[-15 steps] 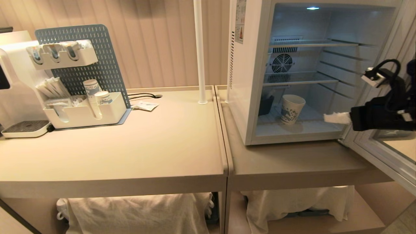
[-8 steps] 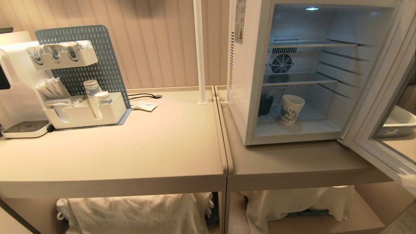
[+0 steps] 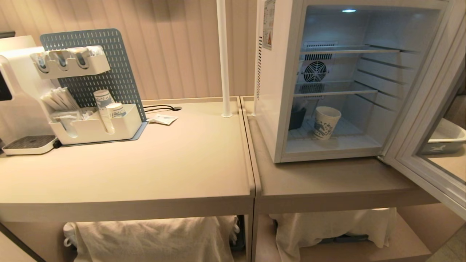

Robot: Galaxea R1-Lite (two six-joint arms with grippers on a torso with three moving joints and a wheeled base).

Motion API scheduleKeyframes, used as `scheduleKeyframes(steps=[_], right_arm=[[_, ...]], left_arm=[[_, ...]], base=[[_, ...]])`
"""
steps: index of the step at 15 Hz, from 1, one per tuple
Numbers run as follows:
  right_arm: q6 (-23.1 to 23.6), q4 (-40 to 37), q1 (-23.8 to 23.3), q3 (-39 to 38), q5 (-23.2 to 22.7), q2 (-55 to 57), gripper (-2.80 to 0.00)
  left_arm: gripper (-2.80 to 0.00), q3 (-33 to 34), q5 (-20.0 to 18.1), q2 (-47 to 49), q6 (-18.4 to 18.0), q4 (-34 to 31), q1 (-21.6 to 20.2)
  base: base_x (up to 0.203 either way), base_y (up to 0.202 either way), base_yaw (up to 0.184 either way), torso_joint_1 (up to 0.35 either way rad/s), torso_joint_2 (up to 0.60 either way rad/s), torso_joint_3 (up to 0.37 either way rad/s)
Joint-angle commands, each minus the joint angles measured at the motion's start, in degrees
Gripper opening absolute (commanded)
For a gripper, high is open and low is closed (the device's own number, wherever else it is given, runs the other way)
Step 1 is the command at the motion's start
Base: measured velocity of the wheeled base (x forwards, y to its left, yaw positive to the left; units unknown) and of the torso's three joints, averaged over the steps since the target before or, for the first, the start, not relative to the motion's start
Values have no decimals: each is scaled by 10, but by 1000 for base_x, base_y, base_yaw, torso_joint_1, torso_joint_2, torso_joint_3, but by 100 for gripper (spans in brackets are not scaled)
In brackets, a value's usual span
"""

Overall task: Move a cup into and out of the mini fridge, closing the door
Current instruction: Close the freezer door

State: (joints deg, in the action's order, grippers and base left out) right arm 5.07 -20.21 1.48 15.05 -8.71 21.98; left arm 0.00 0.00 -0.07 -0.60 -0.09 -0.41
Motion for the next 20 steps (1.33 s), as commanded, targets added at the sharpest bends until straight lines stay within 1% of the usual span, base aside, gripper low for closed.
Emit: scheduleKeyframes(steps=[1,2,3,5,7,11,13,15,20], right_arm=[[0,86,-2,-76,12,-146,-280],[2,98,-4,-84,19,-190,-280],[0,124,-6,-99,38,-218,-280],[-32,205,-9,-149,84,-221,-280],[3,207,-9,-151,80,-221,-280],[3,206,-9,-151,80,-221,-280],[4,206,-9,-151,79,-221,-280],[4,206,-9,-151,80,-221,-280],[3,206,-9,-151,80,-221,-280]], left_arm=[[-280,0,0,0,0,0,0],[-280,0,0,0,0,0,0],[-280,1,0,0,0,0,0],[-280,1,0,1,1,0,0],[-280,1,0,0,0,0,0],[-280,0,-1,0,-5,-3,0],[-280,0,2,1,4,-2,0],[-280,0,2,1,3,-2,0],[-280,0,2,1,2,-2,0]], base=[[0,0,0,0,0,0],[0,0,0,0,0,0],[0,0,0,0,0,0],[0,0,0,0,0,0],[0,0,0,0,0,0],[0,0,0,0,0,0],[0,0,0,0,0,0],[-135,0,1,2,2,0],[-195,0,-2,2,0,5]])
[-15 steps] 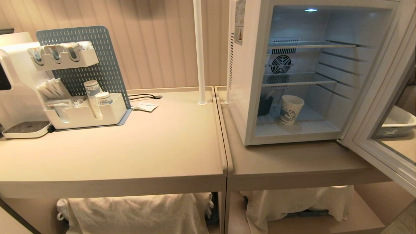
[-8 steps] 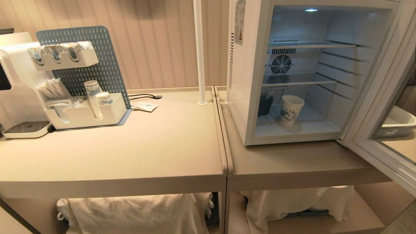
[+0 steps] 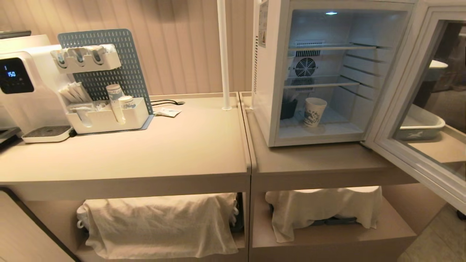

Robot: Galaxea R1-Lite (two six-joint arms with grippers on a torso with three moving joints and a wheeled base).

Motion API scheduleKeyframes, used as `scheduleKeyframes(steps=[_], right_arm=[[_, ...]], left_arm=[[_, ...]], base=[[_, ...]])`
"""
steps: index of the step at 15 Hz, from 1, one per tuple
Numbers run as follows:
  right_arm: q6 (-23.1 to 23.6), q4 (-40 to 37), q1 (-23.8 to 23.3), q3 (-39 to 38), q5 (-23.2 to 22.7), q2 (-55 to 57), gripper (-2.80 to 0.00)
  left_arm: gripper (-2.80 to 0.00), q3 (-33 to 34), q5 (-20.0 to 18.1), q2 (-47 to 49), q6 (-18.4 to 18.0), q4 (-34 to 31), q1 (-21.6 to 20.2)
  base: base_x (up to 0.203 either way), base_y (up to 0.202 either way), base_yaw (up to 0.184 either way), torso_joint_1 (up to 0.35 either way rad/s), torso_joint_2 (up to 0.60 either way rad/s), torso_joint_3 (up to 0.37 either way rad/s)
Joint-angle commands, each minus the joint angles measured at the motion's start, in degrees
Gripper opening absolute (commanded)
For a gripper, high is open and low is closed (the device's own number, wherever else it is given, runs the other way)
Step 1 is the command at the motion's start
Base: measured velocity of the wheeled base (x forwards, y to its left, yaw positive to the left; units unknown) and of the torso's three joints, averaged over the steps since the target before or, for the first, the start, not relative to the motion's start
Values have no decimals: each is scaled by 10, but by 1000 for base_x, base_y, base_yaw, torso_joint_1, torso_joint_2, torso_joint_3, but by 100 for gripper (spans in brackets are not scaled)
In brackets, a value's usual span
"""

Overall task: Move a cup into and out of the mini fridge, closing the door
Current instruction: Close the freezer door

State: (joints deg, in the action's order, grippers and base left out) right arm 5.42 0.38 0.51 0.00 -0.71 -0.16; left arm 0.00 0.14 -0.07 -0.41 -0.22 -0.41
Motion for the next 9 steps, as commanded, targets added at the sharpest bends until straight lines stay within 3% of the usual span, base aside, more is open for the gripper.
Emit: scheduleKeyframes(steps=[1,9], right_arm=[[1,0,0,0,-1,1,-280],[3,1,0,0,-1,1,-280]], left_arm=[[-280,0,0,1,0,0,0],[-280,0,0,1,-5,-1,0]], base=[[-190,0,-1,5,0,-2],[-187,0,-1,4,2,0]])
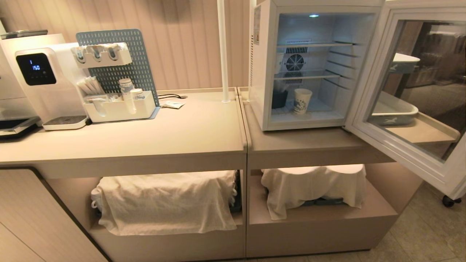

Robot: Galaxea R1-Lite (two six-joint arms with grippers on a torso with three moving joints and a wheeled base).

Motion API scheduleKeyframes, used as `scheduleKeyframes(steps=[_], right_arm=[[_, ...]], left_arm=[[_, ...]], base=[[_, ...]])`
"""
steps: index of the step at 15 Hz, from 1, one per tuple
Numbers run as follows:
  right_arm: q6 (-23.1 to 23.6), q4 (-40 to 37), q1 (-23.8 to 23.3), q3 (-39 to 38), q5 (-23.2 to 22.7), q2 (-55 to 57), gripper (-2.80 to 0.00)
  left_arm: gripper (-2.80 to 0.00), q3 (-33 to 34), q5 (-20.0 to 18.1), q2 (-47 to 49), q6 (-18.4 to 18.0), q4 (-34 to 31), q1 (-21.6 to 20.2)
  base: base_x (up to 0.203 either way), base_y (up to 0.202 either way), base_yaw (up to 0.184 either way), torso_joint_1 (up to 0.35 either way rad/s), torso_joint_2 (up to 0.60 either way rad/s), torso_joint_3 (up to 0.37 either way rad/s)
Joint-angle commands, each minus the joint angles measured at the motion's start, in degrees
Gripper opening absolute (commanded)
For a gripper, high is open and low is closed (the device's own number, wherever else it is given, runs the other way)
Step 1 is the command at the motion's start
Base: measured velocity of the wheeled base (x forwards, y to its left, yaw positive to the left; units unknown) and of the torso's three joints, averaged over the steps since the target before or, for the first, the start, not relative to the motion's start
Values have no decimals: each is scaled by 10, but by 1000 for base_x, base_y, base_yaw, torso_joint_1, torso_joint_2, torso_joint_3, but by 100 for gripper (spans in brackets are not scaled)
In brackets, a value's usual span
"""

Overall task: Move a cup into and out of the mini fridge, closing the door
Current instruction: Close the freezer door

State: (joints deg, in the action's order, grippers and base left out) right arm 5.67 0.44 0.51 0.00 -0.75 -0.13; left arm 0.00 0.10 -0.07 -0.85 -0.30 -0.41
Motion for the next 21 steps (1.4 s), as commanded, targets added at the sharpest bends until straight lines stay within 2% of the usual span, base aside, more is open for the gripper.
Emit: scheduleKeyframes(steps=[1,3,5,6,21], right_arm=[[0,0,0,0,0,0,-280],[0,0,0,0,0,0,-280],[0,0,0,0,0,0,-280],[0,0,0,0,0,0,-280],[-3,-1,0,0,0,0,-280]], left_arm=[[-280,0,1,1,0,-1,0],[-280,-1,0,1,-6,-1,0],[-280,-1,-7,1,-53,-1,0],[-280,-1,-8,2,-57,0,0],[-280,0,-8,1,-53,0,0]], base=[[-86,0,-8,2,5,-6],[0,0,0,0,0,0],[0,0,0,0,0,0],[-1,-83,0,2,-6,3],[0,-191,-1,2,3,2]])
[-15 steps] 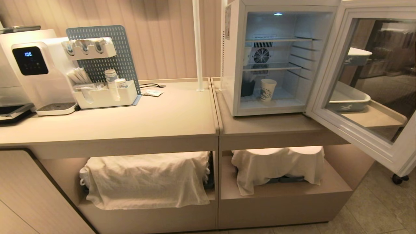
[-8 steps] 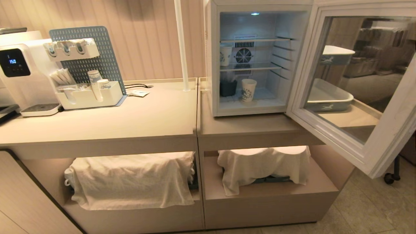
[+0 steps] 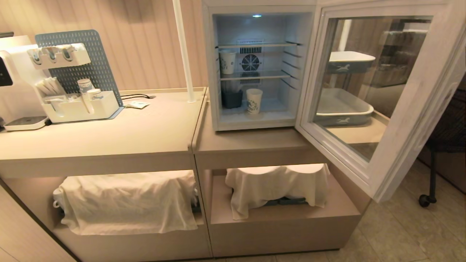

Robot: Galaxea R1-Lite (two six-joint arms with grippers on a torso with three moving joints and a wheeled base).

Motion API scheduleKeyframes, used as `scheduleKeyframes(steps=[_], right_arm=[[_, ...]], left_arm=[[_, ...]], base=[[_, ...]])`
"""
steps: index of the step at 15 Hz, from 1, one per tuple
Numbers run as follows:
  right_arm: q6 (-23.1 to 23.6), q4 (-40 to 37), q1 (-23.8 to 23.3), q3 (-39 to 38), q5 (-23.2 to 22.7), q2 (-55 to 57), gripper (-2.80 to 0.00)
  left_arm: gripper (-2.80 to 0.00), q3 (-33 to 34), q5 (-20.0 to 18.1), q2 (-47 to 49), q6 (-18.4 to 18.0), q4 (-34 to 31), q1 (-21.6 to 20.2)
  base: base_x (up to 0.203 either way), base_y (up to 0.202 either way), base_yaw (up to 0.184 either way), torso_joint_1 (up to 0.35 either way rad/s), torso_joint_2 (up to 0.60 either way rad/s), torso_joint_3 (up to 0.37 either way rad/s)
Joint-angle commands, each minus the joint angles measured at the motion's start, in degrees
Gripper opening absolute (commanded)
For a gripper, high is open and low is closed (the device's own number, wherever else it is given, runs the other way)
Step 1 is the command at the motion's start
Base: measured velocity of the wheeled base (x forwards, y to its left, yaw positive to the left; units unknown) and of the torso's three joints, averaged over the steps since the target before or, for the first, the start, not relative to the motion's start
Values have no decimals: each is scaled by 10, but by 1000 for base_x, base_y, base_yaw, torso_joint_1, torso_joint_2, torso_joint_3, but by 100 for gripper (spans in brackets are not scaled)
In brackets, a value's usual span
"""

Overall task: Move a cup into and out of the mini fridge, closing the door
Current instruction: Close the freezer door

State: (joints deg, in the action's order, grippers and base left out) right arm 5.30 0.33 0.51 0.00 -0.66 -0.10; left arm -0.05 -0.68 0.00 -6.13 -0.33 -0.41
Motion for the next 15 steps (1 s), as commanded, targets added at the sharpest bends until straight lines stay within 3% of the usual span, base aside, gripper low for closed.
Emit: scheduleKeyframes(steps=[1,8,12,15], right_arm=[[1,0,0,0,0,0,-280],[1,0,0,0,0,0,-280],[1,0,0,0,0,0,-280],[1,-1,0,0,0,0,-280]], left_arm=[[-280,0,0,0,0,0,0],[-280,1,-2,0,3,-3,0],[-280,1,-2,0,4,-2,0],[-280,1,-1,0,9,-2,0]], base=[[0,-196,0,5,2,8],[0,-166,-1,2,2,2],[20,-2,-1,-3,1,1],[187,-2,-3,5,7,3]])
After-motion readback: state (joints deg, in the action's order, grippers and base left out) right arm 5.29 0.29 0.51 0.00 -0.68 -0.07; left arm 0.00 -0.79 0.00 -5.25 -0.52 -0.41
